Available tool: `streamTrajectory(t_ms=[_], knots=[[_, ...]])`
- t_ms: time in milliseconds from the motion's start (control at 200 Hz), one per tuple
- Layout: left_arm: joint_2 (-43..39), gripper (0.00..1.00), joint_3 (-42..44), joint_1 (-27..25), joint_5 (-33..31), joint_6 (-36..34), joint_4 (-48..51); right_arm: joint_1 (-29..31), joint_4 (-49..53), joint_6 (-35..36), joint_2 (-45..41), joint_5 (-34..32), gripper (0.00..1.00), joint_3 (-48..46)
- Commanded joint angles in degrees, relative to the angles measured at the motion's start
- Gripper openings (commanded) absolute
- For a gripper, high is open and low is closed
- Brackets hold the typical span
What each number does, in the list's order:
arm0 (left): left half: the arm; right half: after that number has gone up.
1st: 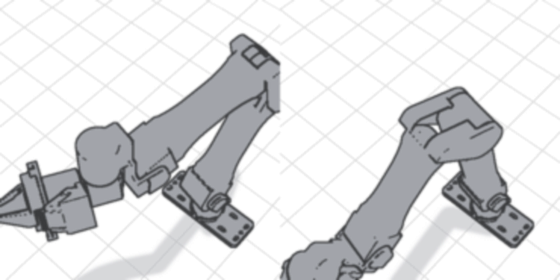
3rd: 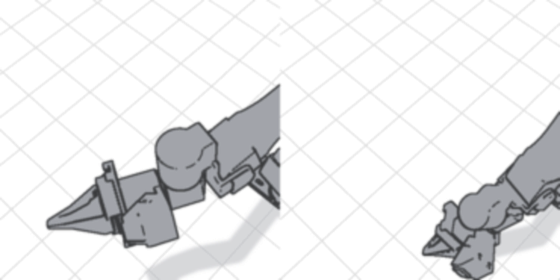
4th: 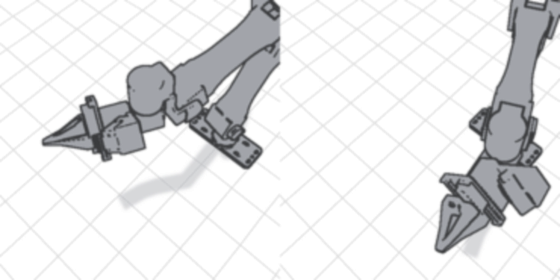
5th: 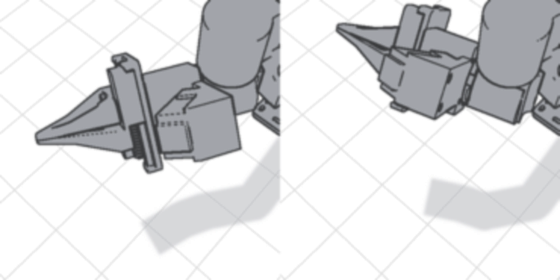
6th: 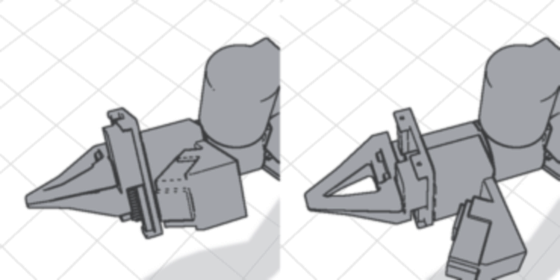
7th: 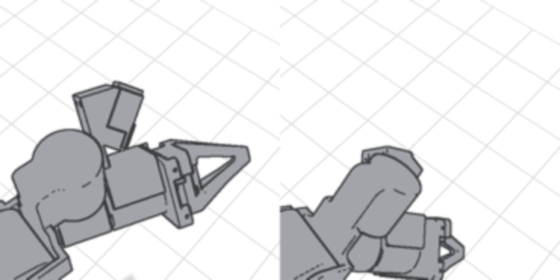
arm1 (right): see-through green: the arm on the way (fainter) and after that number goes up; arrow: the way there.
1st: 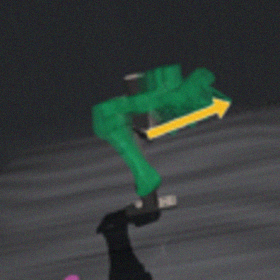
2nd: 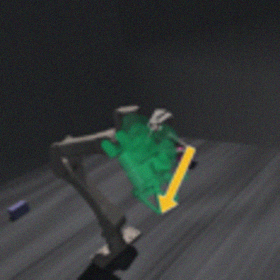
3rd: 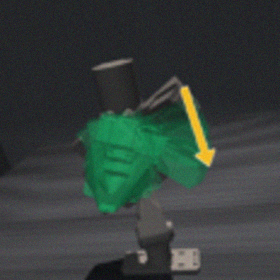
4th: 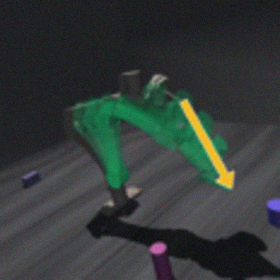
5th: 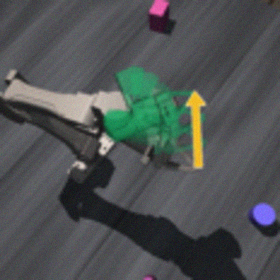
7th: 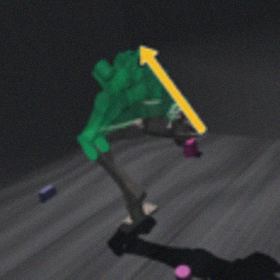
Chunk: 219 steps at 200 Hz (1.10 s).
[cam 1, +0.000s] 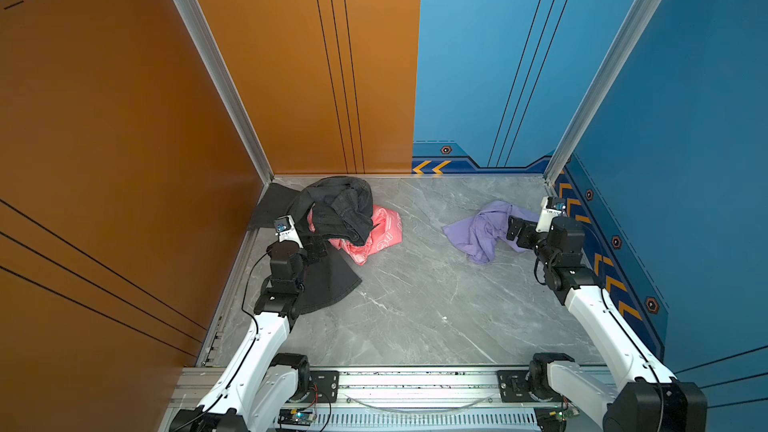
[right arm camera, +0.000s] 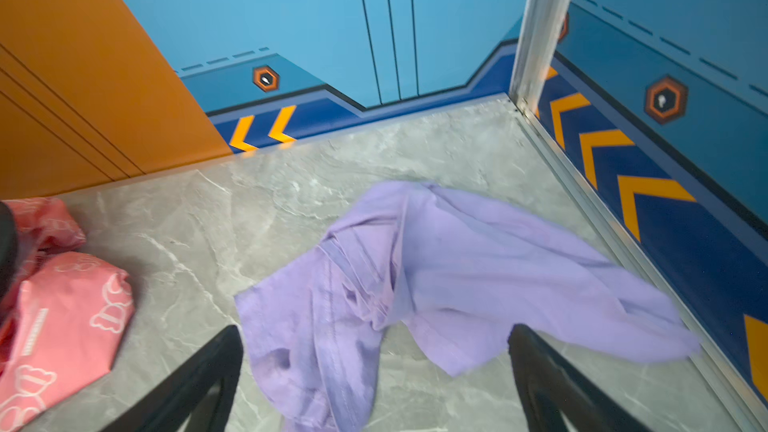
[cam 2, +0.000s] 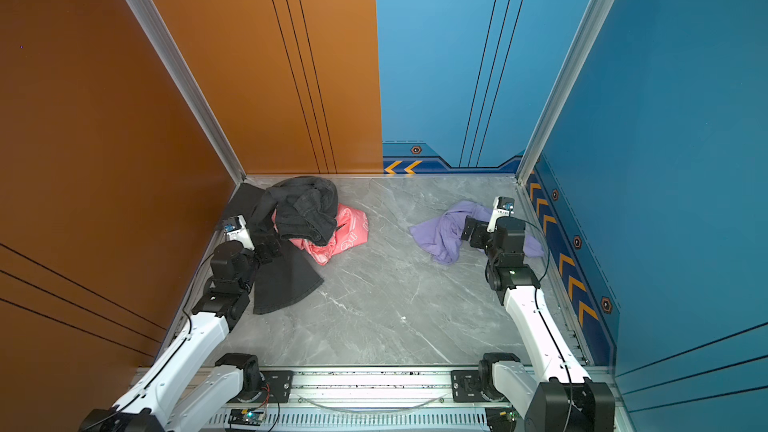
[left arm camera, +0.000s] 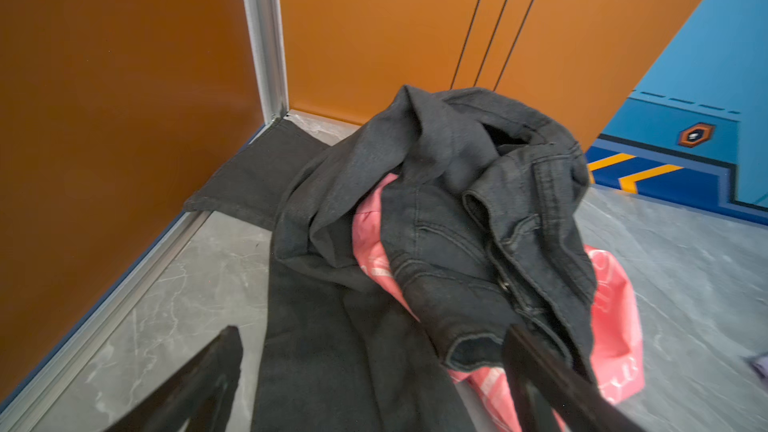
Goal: Pick out a specific cloth from the pile
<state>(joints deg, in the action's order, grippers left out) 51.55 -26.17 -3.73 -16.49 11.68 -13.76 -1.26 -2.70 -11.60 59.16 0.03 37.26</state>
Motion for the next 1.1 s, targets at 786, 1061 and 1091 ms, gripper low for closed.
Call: streamTrajectory(t_ms=[786,1061,1091], knots=[[29.7,0.98,12.78,0.74,0.04,-10.58,-46.8,-1.92,-53.98,4.71,26.43,0.81,1.0,-19.39],[39.81,0.98,14.86,0.36,2.71,-12.26,-61.51,0.9,-54.06,6.66,29.2,-3.79,1.0,-18.63],[39.2,0.98,14.52,0.3,2.57,-12.23,-59.93,0.91,-52.91,6.78,29.0,-3.84,1.0,-18.0]])
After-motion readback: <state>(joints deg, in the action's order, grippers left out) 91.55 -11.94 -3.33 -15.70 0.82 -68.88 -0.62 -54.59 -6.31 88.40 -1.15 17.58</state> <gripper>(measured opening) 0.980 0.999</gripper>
